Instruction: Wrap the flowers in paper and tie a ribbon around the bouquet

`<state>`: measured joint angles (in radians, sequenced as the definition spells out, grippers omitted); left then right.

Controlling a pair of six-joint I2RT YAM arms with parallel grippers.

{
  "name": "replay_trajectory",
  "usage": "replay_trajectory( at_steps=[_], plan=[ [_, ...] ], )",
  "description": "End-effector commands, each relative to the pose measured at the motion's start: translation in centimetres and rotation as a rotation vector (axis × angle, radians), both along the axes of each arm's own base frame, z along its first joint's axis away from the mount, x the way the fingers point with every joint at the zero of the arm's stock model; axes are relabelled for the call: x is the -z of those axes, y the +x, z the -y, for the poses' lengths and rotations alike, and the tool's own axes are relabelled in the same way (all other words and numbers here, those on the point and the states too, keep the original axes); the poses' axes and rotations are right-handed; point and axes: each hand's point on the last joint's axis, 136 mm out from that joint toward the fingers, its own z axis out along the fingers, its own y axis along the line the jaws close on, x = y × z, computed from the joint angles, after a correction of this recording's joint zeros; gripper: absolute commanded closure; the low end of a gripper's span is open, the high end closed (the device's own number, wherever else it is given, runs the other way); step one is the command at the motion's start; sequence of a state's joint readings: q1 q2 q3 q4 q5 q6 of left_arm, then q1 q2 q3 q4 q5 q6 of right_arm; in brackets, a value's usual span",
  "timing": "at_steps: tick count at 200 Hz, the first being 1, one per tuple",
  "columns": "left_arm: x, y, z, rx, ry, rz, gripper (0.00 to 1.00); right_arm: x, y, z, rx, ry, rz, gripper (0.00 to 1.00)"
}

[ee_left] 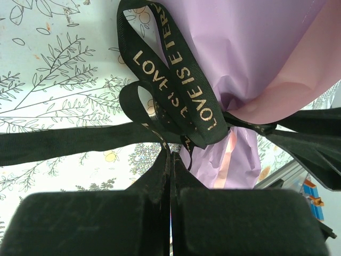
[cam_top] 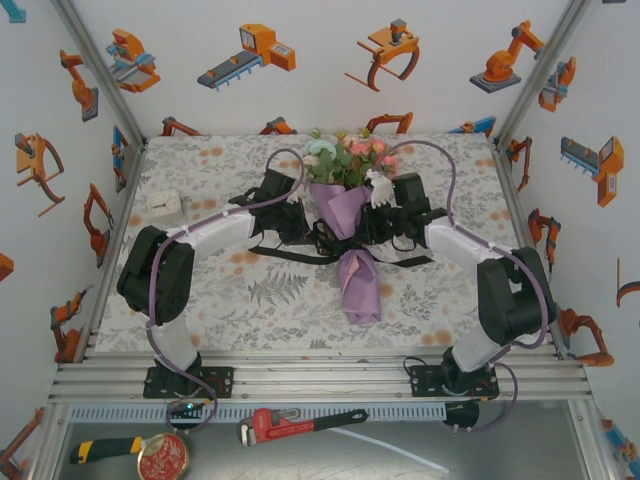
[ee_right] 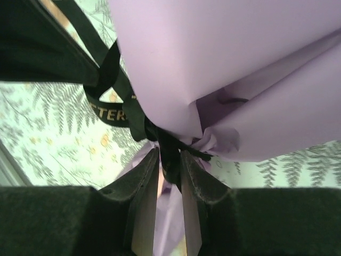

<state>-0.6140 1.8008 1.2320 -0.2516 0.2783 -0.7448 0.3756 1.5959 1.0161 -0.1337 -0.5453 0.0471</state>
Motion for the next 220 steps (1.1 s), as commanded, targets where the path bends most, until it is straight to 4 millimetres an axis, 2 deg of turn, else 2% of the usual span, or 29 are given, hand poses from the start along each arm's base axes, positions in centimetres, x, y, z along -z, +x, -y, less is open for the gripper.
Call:
replay_trajectory(
  at_steps=[1,24,43,82,107,132,157,183,220],
  plan=[
    [-0.1,-0.3,-0.1,0.025,0.003,-0.001,1.00,-4.1,-0.5,-0.2,-0.143,-0.117,0.194,0.73],
    [-0.1,-0.3,-0.1,0.029,0.000,-0.004,1.00,-4.9,-1.1,-1.0,-0.266,-0.202,0.262,0.75],
    [0.0,-0.2,0.0,0.031,0.000,-0.005,1.00,-5.0,-2.8,-2.5,-0.411,-0.191,0.226,0.75],
    [-0.1,0.1,0.2,0.028,-0.010,-0.008,1.00,-3.2,-3.3,-4.0,-0.504,-0.276,0.015,0.77],
    [-0.1,0.1,0.3,0.029,-0.011,-0.008,1.00,-1.9,-3.7,-5.4,-0.546,-0.299,-0.051,0.75],
    [-0.1,0.2,0.3,0.022,-0.011,-0.008,1.00,-0.5,-3.0,-6.3,-0.539,-0.334,-0.058,0.73],
    [-0.1,0.2,0.3,0.019,-0.012,-0.010,1.00,0.9,-1.2,-5.9,-0.487,-0.415,-0.029,0.69],
    [-0.1,0.2,0.3,0.017,-0.013,-0.008,1.00,1.8,-0.7,-5.4,-0.478,-0.456,-0.032,0.70],
    [0.1,0.3,0.4,0.015,-0.013,-0.013,1.00,1.3,-0.6,-5.4,-0.471,-0.457,-0.021,0.72]
  ],
)
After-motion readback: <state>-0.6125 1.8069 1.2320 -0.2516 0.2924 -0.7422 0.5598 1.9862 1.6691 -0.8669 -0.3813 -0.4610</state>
